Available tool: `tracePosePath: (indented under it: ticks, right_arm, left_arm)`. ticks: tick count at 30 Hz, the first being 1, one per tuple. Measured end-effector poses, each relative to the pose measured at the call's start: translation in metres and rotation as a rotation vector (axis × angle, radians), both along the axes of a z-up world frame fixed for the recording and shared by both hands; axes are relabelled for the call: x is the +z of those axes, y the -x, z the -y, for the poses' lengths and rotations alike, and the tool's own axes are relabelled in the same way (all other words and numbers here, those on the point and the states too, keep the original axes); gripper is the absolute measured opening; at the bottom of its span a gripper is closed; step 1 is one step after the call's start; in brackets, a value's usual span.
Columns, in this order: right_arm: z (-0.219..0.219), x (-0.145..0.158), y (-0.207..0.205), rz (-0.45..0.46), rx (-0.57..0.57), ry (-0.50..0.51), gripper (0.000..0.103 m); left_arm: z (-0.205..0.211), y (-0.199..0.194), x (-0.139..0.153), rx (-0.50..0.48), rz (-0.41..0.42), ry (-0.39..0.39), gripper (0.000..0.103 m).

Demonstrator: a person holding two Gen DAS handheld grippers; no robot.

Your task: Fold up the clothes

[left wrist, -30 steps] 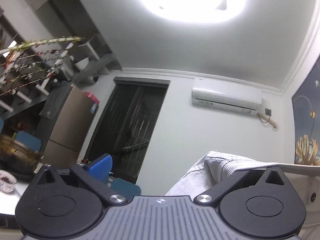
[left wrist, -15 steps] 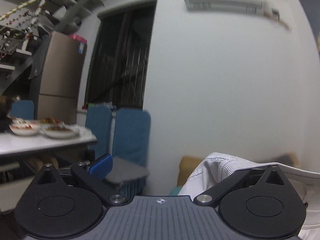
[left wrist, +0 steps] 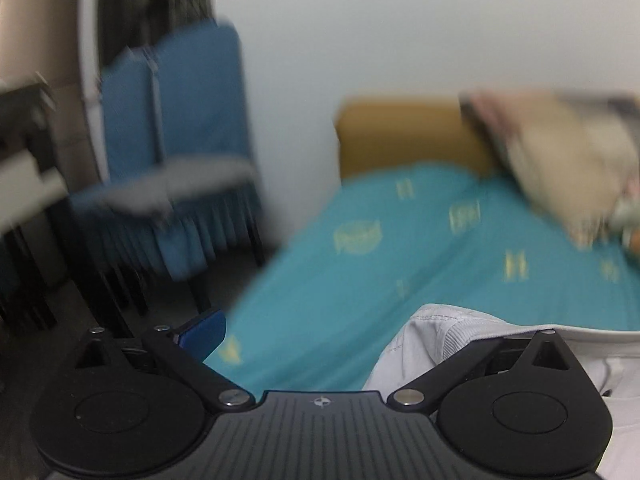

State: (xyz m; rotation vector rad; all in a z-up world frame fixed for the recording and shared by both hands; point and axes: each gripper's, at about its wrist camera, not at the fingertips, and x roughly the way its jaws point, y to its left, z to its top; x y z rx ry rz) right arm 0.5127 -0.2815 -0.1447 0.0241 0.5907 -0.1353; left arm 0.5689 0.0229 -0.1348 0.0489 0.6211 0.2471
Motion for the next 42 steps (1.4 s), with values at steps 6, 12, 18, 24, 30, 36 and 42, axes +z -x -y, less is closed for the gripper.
tracePosePath:
  ticks: [6,12,18,24,30,36,42]
  right_arm:
    - [-0.001,-0.026,-0.019,-0.213,0.156,-0.095,0.090]
    - [-0.008,0.010,0.010,-0.195,0.225,-0.175,0.090]
    - [-0.027,0.065,0.096,-0.082,0.224,-0.146,0.090]
    - [-0.034,0.114,0.227,0.048,0.211,-0.191,0.090]
    - [-0.043,0.144,0.352,0.145,0.214,-0.172,0.090]
    - [-0.039,0.151,0.435,0.248,0.223,-0.203,0.089]
    - [-0.036,0.125,0.463,0.226,0.219,-0.228,0.065]
  left_arm:
    - [0.001,-0.030,-0.052,-0.118,-0.301,0.035,0.103]
    - [0.007,0.009,-0.018,-0.248,-0.316,-0.008,0.103]
    - [0.010,0.102,0.048,-0.260,-0.170,0.004,0.103]
    - [0.017,0.231,0.122,-0.294,-0.006,0.043,0.103]
    - [0.029,0.369,0.158,-0.308,0.033,0.105,0.103]
    - [0.037,0.478,0.149,-0.377,0.161,0.059,0.103]
    - [0.040,0.524,0.113,-0.394,0.176,0.080,0.103]
